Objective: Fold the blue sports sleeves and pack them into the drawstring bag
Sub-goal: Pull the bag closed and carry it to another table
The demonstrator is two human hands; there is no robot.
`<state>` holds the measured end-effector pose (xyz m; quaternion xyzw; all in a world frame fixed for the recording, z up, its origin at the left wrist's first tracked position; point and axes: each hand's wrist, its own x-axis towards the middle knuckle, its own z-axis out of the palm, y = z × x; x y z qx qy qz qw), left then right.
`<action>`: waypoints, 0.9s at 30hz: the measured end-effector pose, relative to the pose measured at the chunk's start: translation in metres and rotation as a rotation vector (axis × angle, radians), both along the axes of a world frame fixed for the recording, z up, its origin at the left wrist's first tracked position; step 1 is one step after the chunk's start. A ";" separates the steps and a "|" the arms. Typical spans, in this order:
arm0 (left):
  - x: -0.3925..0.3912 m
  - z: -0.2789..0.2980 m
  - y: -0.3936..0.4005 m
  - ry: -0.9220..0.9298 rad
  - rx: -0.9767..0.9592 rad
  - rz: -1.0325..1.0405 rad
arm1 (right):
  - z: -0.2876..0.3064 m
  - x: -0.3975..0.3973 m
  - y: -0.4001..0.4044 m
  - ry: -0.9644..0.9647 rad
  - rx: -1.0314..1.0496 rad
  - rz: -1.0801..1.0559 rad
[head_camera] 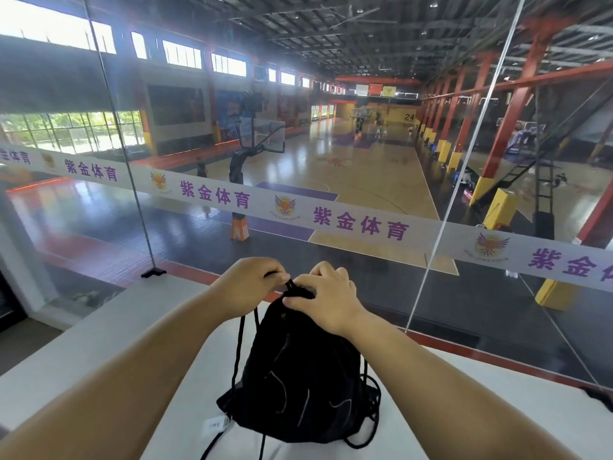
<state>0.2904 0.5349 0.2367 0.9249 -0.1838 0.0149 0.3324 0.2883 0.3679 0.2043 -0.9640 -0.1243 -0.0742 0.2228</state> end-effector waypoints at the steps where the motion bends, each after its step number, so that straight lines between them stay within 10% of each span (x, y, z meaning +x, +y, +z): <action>1: -0.001 0.000 0.003 -0.026 -0.014 0.035 | -0.002 0.001 -0.001 -0.012 0.014 -0.010; 9: 0.009 -0.023 0.039 -0.126 -0.044 0.306 | -0.012 -0.008 -0.035 -0.072 -0.311 -0.034; 16: 0.005 -0.042 0.018 0.036 0.223 0.139 | -0.004 -0.002 -0.025 -0.055 -0.142 0.131; 27: 0.010 -0.042 -0.012 0.121 -0.167 0.089 | -0.006 0.006 -0.015 -0.048 -0.101 0.094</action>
